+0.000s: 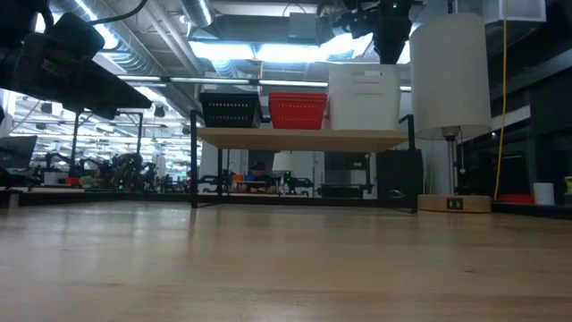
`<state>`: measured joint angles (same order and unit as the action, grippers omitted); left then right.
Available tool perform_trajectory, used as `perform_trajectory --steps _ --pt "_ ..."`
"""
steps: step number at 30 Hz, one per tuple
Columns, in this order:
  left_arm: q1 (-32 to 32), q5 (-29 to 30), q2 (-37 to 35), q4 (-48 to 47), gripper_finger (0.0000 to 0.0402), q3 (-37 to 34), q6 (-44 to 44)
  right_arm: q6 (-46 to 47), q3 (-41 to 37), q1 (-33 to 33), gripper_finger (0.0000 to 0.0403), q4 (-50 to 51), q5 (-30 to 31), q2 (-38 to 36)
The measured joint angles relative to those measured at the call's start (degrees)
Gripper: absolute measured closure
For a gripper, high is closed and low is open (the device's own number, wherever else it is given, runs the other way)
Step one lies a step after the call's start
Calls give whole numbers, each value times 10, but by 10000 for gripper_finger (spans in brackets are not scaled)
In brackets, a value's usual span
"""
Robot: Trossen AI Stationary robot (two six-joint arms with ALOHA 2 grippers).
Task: Stack baskets on shelf by color
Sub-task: Adjust the stacked bins on the shelf
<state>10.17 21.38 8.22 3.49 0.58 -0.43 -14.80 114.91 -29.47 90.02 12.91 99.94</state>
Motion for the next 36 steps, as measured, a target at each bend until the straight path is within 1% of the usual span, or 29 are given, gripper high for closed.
perform_trajectory --steps 19,23,32,36 --pt "0 0 0 0 327 0 0 -36 0 0 309 0 5 -3" --pt "0 0 0 0 327 0 0 -21 0 0 309 0 5 -3" --pt "0 0 0 0 327 0 0 -18 0 0 309 0 5 -3" --pt "0 0 0 0 327 0 0 4 0 0 309 0 5 -3"
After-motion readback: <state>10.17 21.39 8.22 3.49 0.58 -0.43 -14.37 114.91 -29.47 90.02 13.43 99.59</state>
